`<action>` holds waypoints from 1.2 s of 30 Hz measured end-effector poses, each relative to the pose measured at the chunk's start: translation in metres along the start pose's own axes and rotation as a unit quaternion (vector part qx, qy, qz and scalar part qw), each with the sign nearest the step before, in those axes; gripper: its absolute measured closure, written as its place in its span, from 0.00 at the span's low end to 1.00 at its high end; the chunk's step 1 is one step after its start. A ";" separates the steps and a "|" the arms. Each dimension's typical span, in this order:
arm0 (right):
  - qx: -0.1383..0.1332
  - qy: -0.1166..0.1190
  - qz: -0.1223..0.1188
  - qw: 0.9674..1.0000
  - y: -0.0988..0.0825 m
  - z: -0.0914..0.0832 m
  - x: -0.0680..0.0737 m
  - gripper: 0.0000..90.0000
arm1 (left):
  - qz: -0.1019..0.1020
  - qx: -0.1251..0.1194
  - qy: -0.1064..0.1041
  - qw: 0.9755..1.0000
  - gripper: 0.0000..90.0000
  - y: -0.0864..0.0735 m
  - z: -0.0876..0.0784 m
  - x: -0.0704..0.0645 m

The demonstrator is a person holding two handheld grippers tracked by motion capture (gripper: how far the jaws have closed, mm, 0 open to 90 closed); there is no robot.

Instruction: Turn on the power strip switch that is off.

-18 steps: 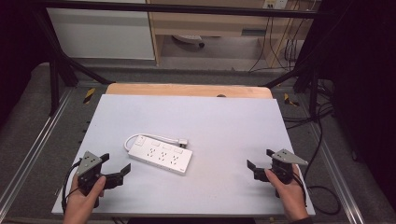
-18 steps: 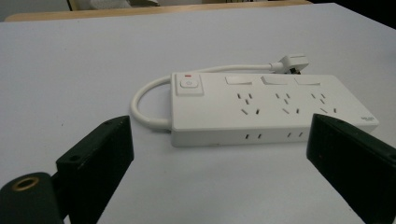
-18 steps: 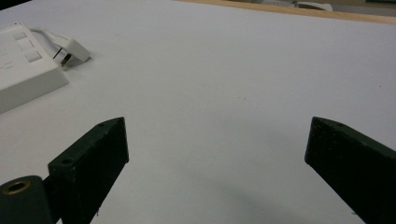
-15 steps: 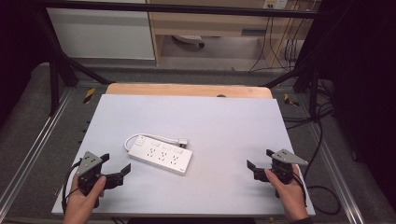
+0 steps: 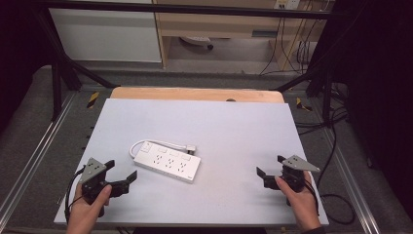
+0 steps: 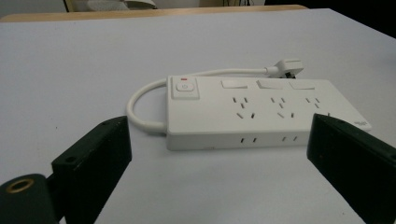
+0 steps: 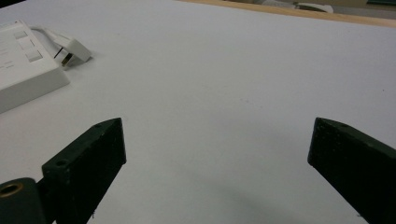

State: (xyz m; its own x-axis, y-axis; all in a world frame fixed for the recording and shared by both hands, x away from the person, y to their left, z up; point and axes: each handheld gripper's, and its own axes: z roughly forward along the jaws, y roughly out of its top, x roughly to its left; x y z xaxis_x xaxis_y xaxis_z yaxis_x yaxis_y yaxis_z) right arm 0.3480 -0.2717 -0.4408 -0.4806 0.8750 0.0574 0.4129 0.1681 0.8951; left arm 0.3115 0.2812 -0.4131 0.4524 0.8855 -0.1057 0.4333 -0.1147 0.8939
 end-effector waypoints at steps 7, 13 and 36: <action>0.003 0.001 -0.002 1.000 0.001 0.001 0.001 0.05 | 0.002 -0.026 -0.009 1.000 0.07 0.005 -0.004 -0.003; 0.007 0.004 -0.005 1.000 0.000 0.002 0.001 0.05 | -0.001 -0.036 -0.016 0.999 0.07 0.008 -0.003 -0.009; 0.009 0.000 0.004 1.000 0.000 0.004 0.000 0.04 | 0.009 -0.042 -0.042 0.998 0.07 0.025 0.005 -0.037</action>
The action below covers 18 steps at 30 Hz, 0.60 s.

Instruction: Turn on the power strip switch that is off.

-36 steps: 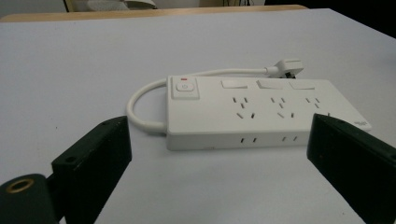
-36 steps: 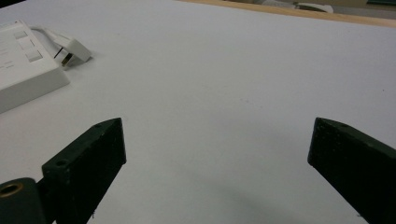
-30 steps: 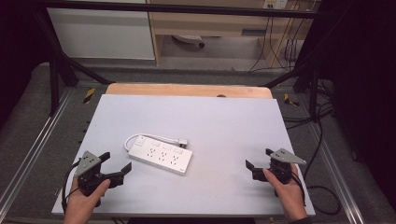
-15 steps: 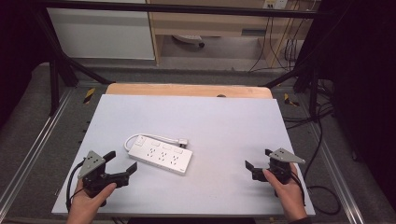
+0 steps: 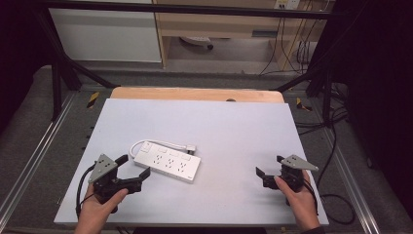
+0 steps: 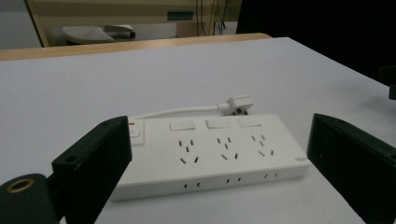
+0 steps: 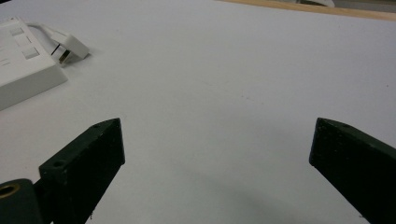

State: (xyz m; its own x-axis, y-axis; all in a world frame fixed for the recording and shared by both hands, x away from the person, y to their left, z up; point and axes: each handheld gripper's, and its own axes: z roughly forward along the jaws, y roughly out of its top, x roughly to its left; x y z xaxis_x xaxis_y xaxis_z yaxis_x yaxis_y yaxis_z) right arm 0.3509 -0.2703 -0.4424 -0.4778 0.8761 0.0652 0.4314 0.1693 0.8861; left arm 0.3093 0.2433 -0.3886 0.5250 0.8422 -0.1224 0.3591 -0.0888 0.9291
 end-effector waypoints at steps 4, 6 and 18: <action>0.001 -0.002 0.000 1.000 0.000 0.000 0.000 0.04 | 0.005 -0.003 -0.005 1.000 0.07 0.010 0.006 -0.004; 0.000 -0.002 0.001 1.000 0.000 -0.001 0.000 0.04 | 0.004 -0.006 -0.006 1.000 0.07 0.013 0.007 -0.005; -0.001 0.000 0.006 1.000 0.000 0.000 -0.001 0.04 | 0.000 -0.020 -0.003 1.000 0.08 0.049 0.020 -0.004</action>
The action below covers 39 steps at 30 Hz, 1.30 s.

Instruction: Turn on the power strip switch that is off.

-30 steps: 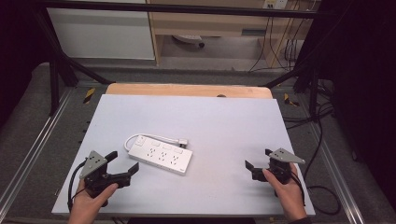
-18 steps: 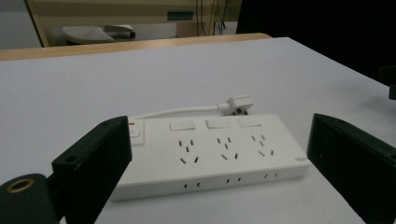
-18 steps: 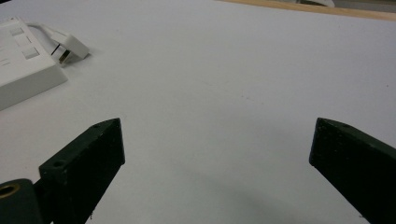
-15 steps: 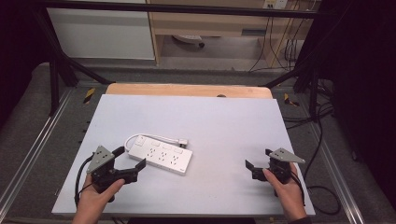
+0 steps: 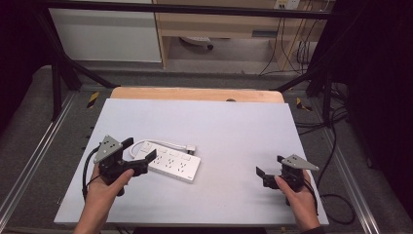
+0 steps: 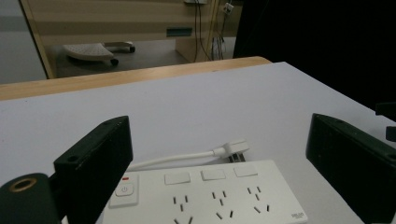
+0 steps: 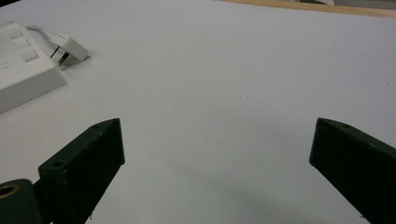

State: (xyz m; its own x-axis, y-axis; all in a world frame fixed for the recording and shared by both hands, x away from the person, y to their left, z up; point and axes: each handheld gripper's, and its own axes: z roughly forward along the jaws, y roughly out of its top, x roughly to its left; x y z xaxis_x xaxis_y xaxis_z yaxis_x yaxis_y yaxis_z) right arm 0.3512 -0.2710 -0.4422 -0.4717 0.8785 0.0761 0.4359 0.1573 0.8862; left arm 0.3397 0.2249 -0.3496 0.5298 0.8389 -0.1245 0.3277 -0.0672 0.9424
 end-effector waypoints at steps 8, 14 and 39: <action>0.001 -0.002 0.000 1.000 0.000 -0.001 0.000 0.04 | 0.004 0.003 -0.004 1.000 0.08 0.013 0.009 0.001; 0.002 0.000 0.000 1.000 0.000 -0.001 0.001 0.04 | 0.006 -0.006 0.002 1.000 0.08 0.025 0.012 0.001; 0.004 -0.007 -0.003 1.000 0.000 -0.002 0.002 0.04 | 0.019 0.016 0.010 1.000 0.10 0.040 0.038 -0.003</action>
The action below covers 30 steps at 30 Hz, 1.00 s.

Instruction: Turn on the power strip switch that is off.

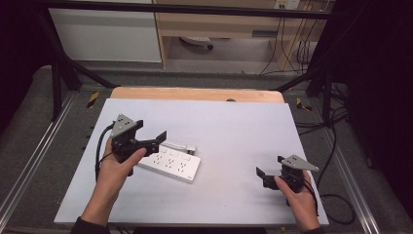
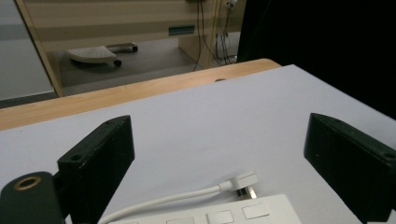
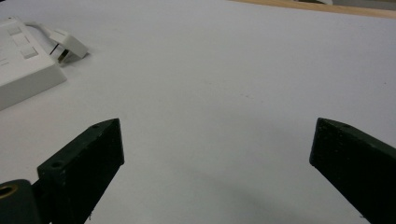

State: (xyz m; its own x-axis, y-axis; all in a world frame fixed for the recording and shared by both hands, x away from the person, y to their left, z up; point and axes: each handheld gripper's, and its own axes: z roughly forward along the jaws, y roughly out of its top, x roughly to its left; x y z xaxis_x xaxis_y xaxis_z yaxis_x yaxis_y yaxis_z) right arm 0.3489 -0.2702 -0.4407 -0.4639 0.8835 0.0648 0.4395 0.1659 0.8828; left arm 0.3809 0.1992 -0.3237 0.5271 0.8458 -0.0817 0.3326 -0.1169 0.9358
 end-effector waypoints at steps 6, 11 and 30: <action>0.002 0.003 0.002 1.000 0.000 0.001 -0.001 0.05 | 0.006 0.016 0.000 1.000 0.11 -0.009 0.011 -0.001; 0.004 0.007 0.001 1.000 0.000 0.001 0.000 0.04 | -0.005 0.024 -0.003 1.000 0.12 -0.015 0.017 -0.001; 0.005 0.008 0.000 1.000 0.000 0.001 0.000 0.04 | -0.018 0.046 0.010 0.999 0.16 -0.025 0.027 0.005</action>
State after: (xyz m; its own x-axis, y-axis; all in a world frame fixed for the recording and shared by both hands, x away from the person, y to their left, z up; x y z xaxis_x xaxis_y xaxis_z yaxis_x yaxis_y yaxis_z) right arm 0.3503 -0.2700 -0.4409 -0.4757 0.8767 0.0716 0.4464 0.1705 0.8784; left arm 0.3961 0.1925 -0.3569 0.4978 0.8608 -0.1060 0.4218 -0.1335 0.8968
